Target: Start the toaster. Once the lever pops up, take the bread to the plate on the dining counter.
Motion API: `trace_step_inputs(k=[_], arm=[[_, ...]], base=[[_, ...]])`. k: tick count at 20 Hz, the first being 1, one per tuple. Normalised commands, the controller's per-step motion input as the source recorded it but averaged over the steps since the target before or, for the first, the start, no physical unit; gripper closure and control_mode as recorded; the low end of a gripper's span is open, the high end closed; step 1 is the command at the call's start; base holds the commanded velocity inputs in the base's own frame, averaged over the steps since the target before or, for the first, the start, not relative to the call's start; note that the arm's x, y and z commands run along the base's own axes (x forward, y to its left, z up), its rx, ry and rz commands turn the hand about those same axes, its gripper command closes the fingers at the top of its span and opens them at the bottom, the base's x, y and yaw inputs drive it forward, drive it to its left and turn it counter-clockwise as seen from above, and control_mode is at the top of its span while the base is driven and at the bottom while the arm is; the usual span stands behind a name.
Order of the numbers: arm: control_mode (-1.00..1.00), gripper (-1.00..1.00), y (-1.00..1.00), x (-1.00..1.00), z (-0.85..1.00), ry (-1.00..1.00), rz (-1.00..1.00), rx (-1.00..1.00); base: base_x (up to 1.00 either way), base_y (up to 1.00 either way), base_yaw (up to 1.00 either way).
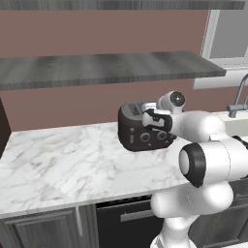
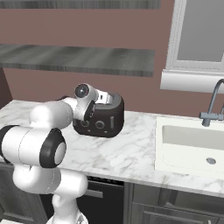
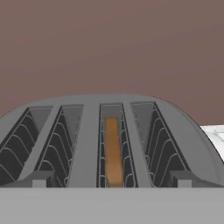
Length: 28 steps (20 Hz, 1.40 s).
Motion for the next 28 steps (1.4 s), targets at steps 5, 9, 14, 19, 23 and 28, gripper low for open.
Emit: trace_step_inputs(k=[5,9,14,19,23,28], arm=[[-1.00,-1.00,0.00,0.00,-0.03,0.00,0.00,0.00],[-1.00,-1.00,0.00,0.00,-0.12,0.00,0.00,0.00],[-1.00,-1.00,0.00,0.00,-0.07,0.00,0.00,0.00],[-1.00,-1.00,0.00,0.00,0.00,0.01,0.00,0.00],[-1.00,-1.00,0.00,0.00,0.00,0.00,0.00,0.00],[-1.00,-1.00,0.00,0.00,0.00,0.00,0.00,0.00]], base=[[0.00,0.00,0.00],[0.00,0.00,0.00],[0.00,0.00,0.00],[0.00,0.00,0.00],[0.00,0.00,0.00],[0.00,0.00,0.00]])
